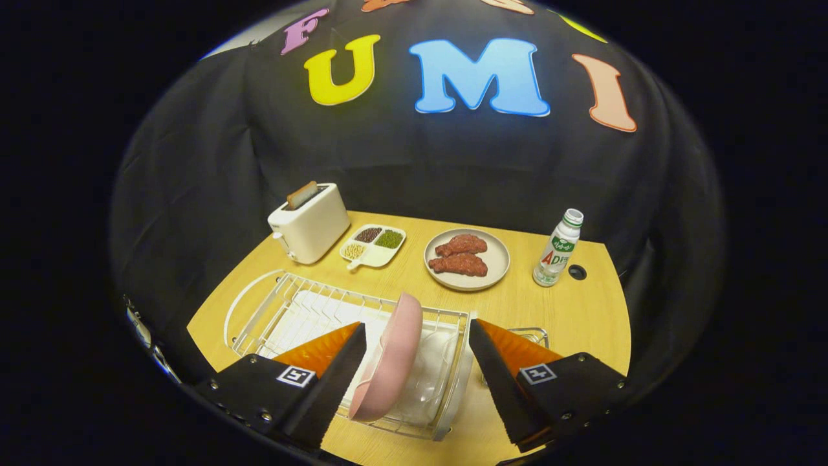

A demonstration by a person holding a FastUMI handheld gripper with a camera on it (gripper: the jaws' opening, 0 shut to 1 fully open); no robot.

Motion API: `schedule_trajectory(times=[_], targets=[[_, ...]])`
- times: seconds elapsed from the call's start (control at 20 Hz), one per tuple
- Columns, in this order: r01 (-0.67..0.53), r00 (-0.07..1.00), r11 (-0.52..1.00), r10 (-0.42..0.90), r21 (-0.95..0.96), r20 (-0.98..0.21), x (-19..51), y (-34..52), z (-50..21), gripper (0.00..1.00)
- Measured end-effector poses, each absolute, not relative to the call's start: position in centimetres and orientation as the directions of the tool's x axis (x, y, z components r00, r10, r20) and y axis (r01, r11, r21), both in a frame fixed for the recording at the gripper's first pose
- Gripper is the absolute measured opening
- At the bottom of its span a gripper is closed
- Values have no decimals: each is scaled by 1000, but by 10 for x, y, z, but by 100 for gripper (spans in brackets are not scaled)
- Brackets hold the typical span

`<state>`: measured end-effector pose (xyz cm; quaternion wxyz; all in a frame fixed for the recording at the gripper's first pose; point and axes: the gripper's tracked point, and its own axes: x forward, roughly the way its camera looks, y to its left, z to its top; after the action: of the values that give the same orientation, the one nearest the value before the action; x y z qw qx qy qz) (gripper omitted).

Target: Take the plate from the dish rack, then take the spoon from the basket and place it into the plate.

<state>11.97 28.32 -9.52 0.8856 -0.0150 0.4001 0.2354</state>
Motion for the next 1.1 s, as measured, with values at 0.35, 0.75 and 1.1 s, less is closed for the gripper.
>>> schedule_trajectory(times=[0.35, 0.75, 1.1], targets=[[-378, 331, 887, 398, 266, -856, 108, 306, -144, 90], [-308, 154, 922, 292, 235, -944, 88, 312, -182, 58], [-297, 100, 946, 169, 133, -980, 83, 295, -179, 31]])
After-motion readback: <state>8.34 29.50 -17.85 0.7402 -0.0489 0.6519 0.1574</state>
